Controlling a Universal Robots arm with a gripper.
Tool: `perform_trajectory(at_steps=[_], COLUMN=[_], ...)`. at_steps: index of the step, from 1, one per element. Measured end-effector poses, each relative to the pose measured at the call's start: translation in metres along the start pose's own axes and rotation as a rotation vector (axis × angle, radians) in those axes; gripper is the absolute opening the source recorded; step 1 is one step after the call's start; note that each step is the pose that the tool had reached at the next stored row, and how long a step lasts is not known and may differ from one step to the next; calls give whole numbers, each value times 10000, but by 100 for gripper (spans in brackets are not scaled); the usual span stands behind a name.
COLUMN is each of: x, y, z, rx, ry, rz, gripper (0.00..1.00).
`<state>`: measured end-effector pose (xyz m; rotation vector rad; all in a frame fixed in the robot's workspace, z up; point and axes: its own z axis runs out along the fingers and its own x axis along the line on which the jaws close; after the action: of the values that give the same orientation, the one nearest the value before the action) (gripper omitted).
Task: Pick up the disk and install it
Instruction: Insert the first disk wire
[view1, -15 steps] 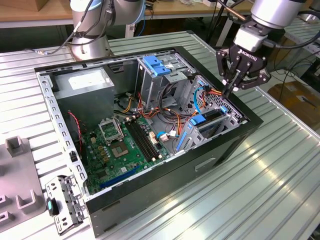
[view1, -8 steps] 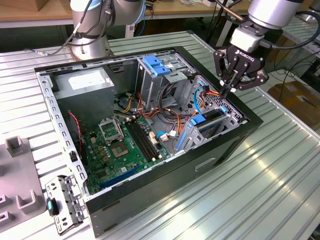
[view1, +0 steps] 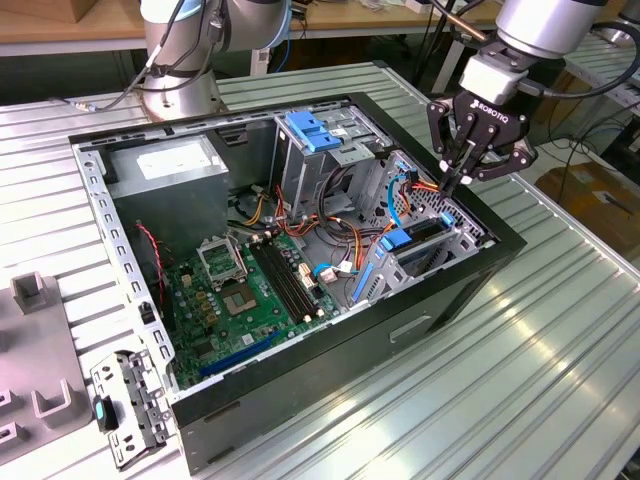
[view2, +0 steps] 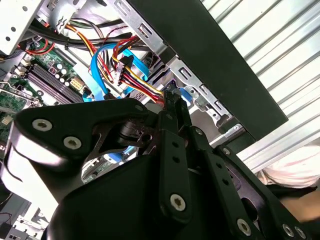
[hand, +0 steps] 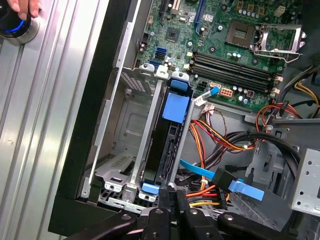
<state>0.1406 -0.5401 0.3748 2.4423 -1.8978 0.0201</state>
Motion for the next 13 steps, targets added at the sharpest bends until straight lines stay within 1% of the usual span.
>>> perform_trajectory(at_steps=[13], x=[0], y=[0], z=[0], rx=[-1], ry=[0], rz=[29], gripper=[17])
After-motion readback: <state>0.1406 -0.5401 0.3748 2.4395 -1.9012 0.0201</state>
